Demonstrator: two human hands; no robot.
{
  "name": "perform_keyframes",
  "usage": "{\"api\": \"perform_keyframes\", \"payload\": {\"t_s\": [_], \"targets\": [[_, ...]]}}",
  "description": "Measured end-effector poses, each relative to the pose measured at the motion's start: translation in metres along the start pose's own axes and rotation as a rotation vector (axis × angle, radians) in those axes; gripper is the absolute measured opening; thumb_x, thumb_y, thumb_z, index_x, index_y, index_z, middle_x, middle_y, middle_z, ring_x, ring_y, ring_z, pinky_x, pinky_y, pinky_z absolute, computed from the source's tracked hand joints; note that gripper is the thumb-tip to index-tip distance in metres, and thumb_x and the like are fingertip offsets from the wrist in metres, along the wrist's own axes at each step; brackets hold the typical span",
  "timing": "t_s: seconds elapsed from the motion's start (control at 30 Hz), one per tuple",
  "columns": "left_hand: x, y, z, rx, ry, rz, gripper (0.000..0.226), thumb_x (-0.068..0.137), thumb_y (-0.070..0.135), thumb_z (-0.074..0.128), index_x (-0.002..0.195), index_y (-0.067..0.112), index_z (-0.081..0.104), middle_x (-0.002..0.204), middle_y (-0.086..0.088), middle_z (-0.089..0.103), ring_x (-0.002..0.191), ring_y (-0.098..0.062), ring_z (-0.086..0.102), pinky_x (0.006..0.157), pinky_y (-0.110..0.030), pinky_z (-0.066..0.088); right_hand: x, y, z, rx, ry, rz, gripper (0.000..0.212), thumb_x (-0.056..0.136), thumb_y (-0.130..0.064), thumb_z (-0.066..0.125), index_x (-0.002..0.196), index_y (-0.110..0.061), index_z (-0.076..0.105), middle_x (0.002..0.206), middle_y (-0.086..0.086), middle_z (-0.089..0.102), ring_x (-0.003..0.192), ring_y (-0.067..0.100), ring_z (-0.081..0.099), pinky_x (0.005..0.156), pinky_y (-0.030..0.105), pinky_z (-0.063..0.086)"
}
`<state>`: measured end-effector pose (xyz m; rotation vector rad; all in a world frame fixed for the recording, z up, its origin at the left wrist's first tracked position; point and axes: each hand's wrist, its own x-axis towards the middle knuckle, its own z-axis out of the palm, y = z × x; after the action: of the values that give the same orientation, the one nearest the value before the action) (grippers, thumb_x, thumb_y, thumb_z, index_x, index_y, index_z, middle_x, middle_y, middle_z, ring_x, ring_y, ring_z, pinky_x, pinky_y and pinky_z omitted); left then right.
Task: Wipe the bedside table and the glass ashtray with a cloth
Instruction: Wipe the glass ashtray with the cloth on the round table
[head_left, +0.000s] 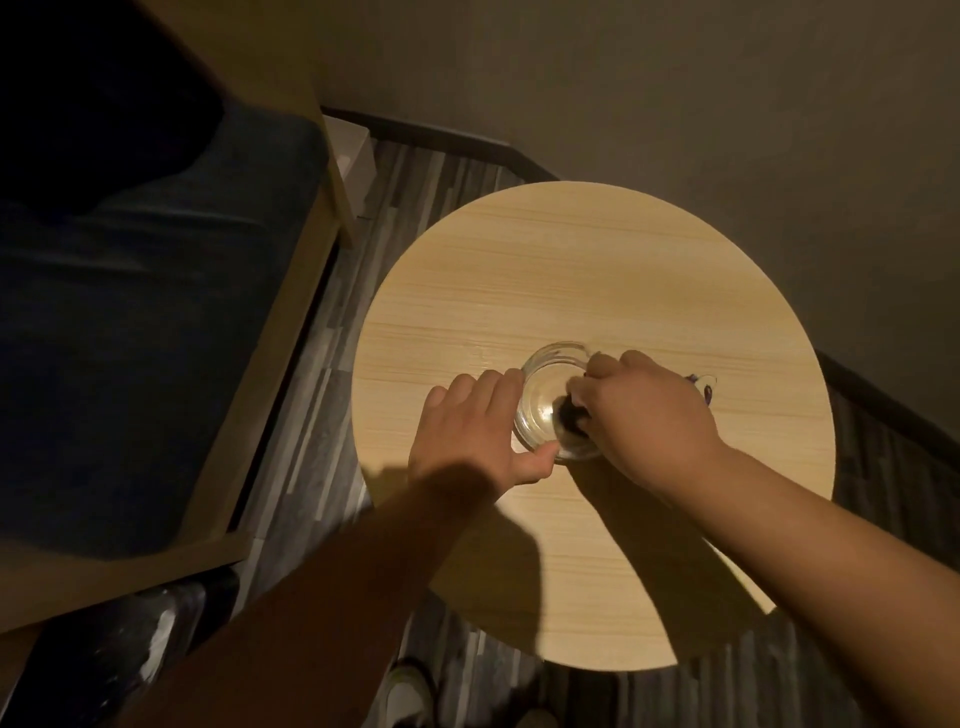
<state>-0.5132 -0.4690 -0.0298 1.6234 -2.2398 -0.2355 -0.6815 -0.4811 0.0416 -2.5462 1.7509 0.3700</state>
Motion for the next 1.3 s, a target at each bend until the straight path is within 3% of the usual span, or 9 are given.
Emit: {"api": "perform_keyframes", "payload": {"t_s": [0.17, 0.33, 0.57, 0.77, 0.97, 1.07, 1.13, 1.2, 1.3], "targets": [[0.001, 0.000, 0.002, -0.005, -0.002, 0.000, 0.067, 0.066, 0.063, 0.047, 0.111, 0.013, 0.055, 0.087, -0.001, 0.059, 0.078, -0.026, 0.054, 0.067, -0.038, 0.040, 0.015, -0.013, -0.003, 0.156, -0.006, -0.102, 0.016, 0.082, -0.031, 0.061, 0.096, -0.026, 0.067, 0.093, -0.005, 0.059, 0.092, 0.021, 0.050, 0.055, 0.028, 0.033], [0.001, -0.001, 0.003, -0.003, 0.016, 0.019, 0.070, 0.066, 0.065, 0.048, 0.111, 0.012, 0.056, 0.086, -0.001, 0.059, 0.077, -0.025, 0.053, 0.067, -0.037, 0.040, 0.015, -0.001, -0.005, 0.026, 0.011, 0.020, 0.021, 0.082, -0.031, 0.062, 0.099, -0.019, 0.065, 0.098, -0.002, 0.058, 0.092, 0.023, 0.049, 0.054, 0.030, 0.031], [0.001, -0.002, 0.003, -0.011, -0.003, 0.009, 0.068, 0.066, 0.062, 0.048, 0.113, 0.013, 0.052, 0.090, -0.002, 0.061, 0.080, -0.026, 0.054, 0.068, -0.038, 0.041, 0.013, -0.015, -0.002, 0.175, 0.025, -0.087, 0.017, 0.079, -0.026, 0.063, 0.095, -0.026, 0.068, 0.093, -0.004, 0.060, 0.092, 0.022, 0.050, 0.054, 0.029, 0.036], [0.000, -0.002, 0.001, -0.014, -0.011, 0.028, 0.071, 0.068, 0.064, 0.048, 0.114, 0.011, 0.055, 0.090, -0.002, 0.060, 0.079, -0.026, 0.053, 0.068, -0.038, 0.041, 0.014, 0.005, 0.003, 0.039, 0.077, -0.010, 0.012, 0.078, -0.025, 0.068, 0.088, -0.019, 0.068, 0.088, -0.003, 0.058, 0.085, 0.023, 0.049, 0.050, 0.029, 0.029], [0.001, -0.002, -0.001, -0.020, -0.049, 0.034, 0.069, 0.068, 0.063, 0.048, 0.114, 0.012, 0.057, 0.091, -0.001, 0.061, 0.081, -0.025, 0.054, 0.070, -0.037, 0.040, 0.005, -0.003, 0.004, 0.154, 0.014, -0.243, 0.010, 0.081, -0.028, 0.064, 0.087, -0.024, 0.070, 0.084, -0.005, 0.061, 0.083, 0.020, 0.049, 0.052, 0.028, 0.026], [0.001, -0.002, -0.003, -0.033, -0.041, 0.040, 0.065, 0.069, 0.062, 0.051, 0.111, 0.012, 0.056, 0.089, 0.001, 0.058, 0.079, -0.024, 0.051, 0.068, -0.037, 0.038, 0.023, -0.005, 0.004, 0.117, 0.104, -0.165, 0.012, 0.073, -0.025, 0.073, 0.084, -0.022, 0.069, 0.080, -0.004, 0.059, 0.078, 0.021, 0.051, 0.049, 0.025, 0.022], [0.001, -0.001, -0.004, -0.035, -0.041, 0.031, 0.067, 0.069, 0.063, 0.050, 0.111, 0.011, 0.057, 0.089, 0.001, 0.058, 0.079, -0.024, 0.051, 0.067, -0.038, 0.040, 0.021, 0.004, 0.007, 0.161, 0.203, -0.118, 0.017, 0.071, -0.023, 0.077, 0.086, -0.019, 0.069, 0.081, -0.001, 0.060, 0.076, 0.023, 0.053, 0.047, 0.026, 0.028], [0.001, 0.000, -0.004, -0.040, -0.041, 0.027, 0.069, 0.069, 0.063, 0.051, 0.112, 0.010, 0.058, 0.089, 0.000, 0.059, 0.079, -0.024, 0.052, 0.067, -0.039, 0.041, 0.013, 0.022, 0.002, 0.354, 0.290, 0.013, 0.016, 0.083, -0.028, 0.068, 0.096, -0.018, 0.067, 0.089, 0.001, 0.061, 0.083, 0.022, 0.054, 0.056, 0.031, 0.042], [0.000, -0.001, -0.002, -0.045, -0.020, 0.037, 0.069, 0.070, 0.062, 0.054, 0.114, 0.008, 0.058, 0.091, -0.002, 0.060, 0.079, -0.024, 0.053, 0.067, -0.039, 0.041, 0.014, 0.049, -0.002, 0.814, 0.298, 0.402, 0.020, 0.092, -0.033, 0.057, 0.102, -0.017, 0.063, 0.093, -0.002, 0.061, 0.086, 0.018, 0.056, 0.073, 0.036, 0.047]]}}
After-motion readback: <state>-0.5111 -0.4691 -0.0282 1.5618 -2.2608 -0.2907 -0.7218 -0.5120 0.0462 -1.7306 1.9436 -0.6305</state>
